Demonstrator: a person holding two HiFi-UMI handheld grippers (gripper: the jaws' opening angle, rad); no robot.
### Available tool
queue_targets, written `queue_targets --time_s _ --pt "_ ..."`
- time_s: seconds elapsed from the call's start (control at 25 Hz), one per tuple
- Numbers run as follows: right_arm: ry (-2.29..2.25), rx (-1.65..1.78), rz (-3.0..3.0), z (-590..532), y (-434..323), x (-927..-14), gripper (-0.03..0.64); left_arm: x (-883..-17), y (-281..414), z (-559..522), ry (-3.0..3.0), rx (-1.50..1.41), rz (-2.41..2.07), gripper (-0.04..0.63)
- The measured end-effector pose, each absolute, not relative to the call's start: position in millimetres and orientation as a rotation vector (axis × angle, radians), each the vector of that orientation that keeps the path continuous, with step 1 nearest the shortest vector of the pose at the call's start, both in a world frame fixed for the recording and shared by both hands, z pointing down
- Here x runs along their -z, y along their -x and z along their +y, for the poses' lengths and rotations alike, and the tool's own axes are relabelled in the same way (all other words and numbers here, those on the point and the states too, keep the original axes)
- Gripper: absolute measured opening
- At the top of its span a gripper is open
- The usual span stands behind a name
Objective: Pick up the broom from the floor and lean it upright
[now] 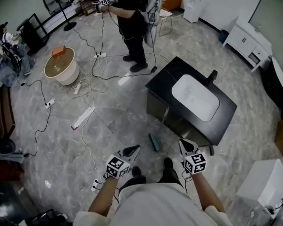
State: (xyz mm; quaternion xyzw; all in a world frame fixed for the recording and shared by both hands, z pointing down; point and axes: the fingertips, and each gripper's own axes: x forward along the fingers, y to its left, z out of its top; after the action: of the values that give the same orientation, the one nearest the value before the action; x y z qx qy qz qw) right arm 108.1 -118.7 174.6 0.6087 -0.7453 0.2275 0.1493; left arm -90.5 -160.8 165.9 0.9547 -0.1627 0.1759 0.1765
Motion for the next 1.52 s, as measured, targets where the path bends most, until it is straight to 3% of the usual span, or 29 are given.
queue_targets --time_s 0.24,0.88,1.52 --pt "-1.851 -0.620 -2.083 -82 -73 -145 0.000 -153 106 -150 -2.743 -0.494 -0.347 0.011" --pt "-1.906 -0.528 -2.142 8 -118 -78 0.000 -108 78 -90 -2.804 -0.472 -0.436 0.011" --pt "-1.820 -0.495 -2.214 32 -125 -83 -0.001 -97 59 -65 -2.787 -0.420 -0.486 0.011"
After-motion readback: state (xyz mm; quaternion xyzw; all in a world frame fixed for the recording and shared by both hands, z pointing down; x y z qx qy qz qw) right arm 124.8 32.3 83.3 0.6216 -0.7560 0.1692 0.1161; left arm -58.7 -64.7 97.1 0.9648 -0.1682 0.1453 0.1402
